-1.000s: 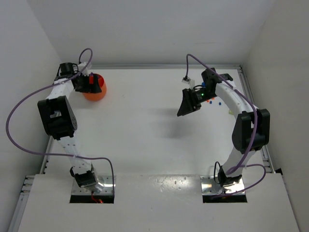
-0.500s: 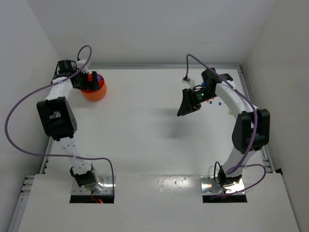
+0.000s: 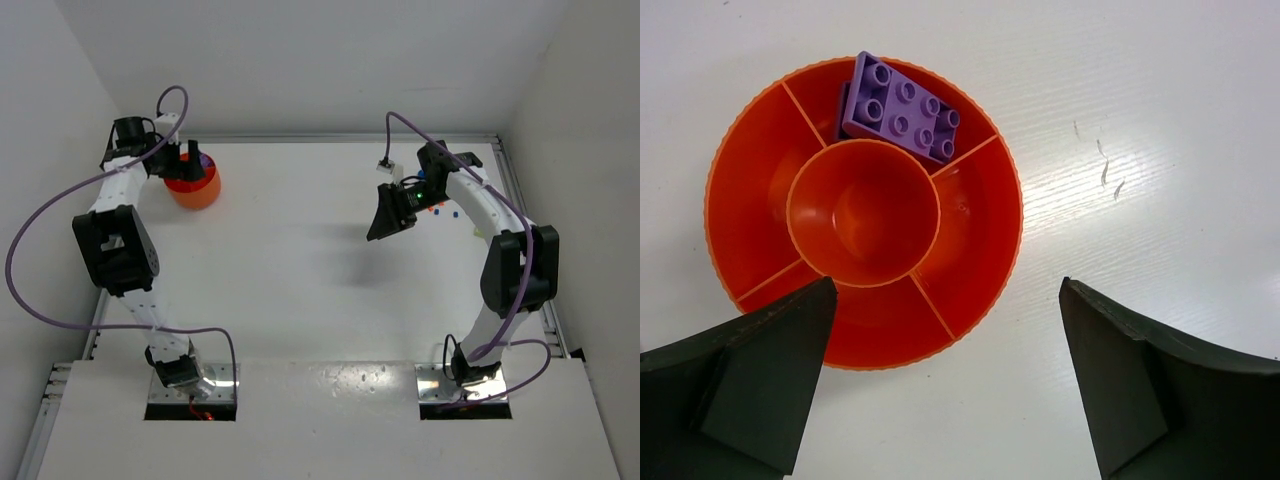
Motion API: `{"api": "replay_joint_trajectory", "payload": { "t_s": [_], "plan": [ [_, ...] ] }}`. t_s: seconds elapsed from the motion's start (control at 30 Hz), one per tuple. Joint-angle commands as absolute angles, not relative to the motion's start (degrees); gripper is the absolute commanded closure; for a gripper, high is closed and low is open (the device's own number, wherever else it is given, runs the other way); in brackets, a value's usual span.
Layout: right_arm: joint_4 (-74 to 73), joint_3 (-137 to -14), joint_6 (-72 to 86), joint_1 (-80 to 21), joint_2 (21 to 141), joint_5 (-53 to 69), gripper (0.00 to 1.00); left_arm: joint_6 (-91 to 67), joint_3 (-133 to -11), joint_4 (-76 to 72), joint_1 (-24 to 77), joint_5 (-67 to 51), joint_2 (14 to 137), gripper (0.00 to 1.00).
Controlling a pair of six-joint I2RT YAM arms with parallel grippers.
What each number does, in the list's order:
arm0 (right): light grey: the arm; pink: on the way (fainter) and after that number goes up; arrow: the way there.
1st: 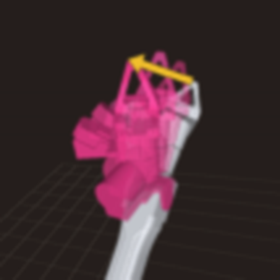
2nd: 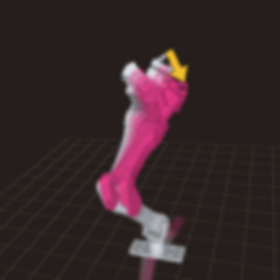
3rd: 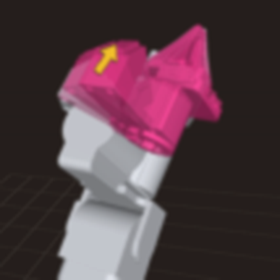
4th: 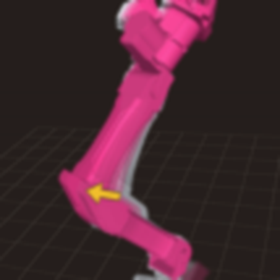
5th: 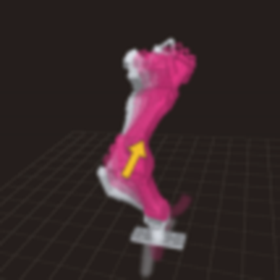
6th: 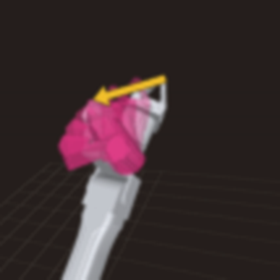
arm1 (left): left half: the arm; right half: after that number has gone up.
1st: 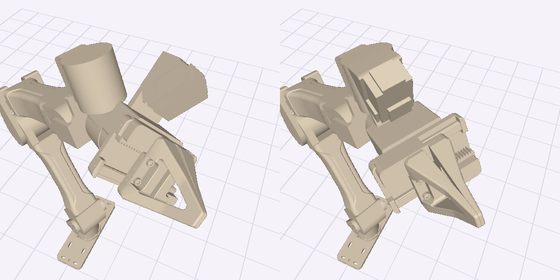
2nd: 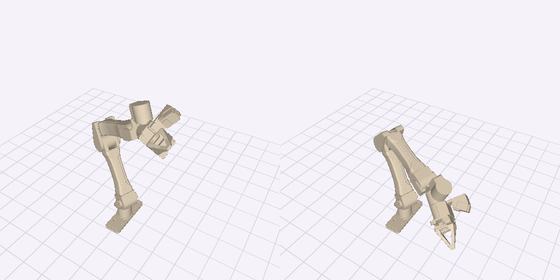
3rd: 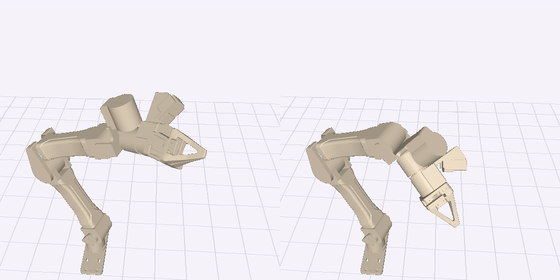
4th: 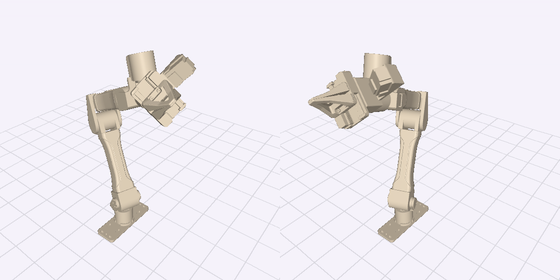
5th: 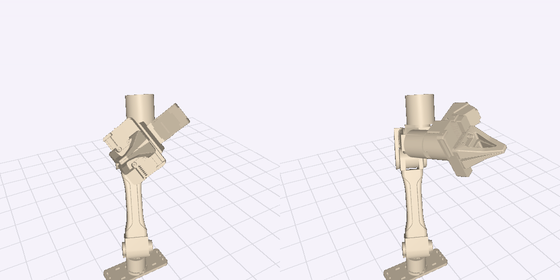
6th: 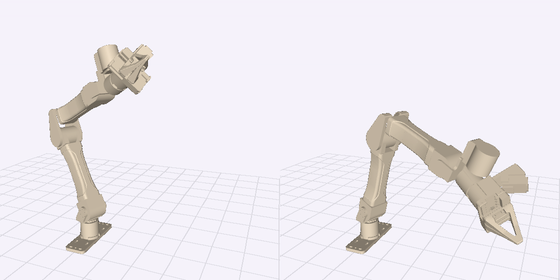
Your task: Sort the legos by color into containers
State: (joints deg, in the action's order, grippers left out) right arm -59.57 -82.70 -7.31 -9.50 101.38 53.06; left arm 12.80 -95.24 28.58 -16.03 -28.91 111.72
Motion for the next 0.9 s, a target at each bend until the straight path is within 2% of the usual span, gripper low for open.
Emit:
{"api": "replay_joint_trajectory", "payload": {
  "t_s": [0.0, 0.1, 0.23, 0.37, 0.43, 0.57, 0.67, 0.73, 0.87],
  "plan": [
    [-58.62, -83.06, -8.09, -9.32, 98.88, 53.36, 0.42, 12.83, -95.19, 26.55, -15.47, -30.76, 105.83, 0.0],
    [-58.62, -82.53, -8.09, -9.32, 97.74, 50.11, 0.42, 13.96, -94.48, 25.41, -15.47, -31.46, 101.35, 0.0],
    [-55.82, -81.04, -7.47, -9.32, 95.28, 43.26, 0.45, 15.73, -95.19, 25.4, -14.16, -25.33, 93.97, 0.0],
    [-52.3, -79.72, -7.47, -9.32, 93.0, 32.39, 0.45, 10.31, -92.38, 21.81, -14.15, -21.54, 85.71, 0.0],
    [-49.32, -78.67, -6.95, -9.32, 92.99, 24.75, 0.45, 10.54, -88.34, 21.27, -14.85, -25.11, 83.24, 0.0],
    [-43.52, -77.52, -5.72, -8.0, 92.99, 10.75, 0.52, 10.99, -89.38, 32.15, -8.71, -20.84, 83.5, 0.02],
    [-39.21, -76.9, -5.71, -6.68, 92.99, 3.97, 0.56, 9.84, -83.95, 30.08, -7.56, -22.67, 80.61, 0.0],
    [-37.1, -78.48, -5.71, -5.37, 94.9, 0.9, 0.56, 8.18, -78.96, 27.44, -7.04, -22.68, 77.1, 0.0],
    [-36.56, -87.68, -5.71, -2.47, 102.29, -2.81, 0.57, 9.4, -77.43, 25.93, -6.24, -23.82, 75.76, 0.0]
  ]
}}
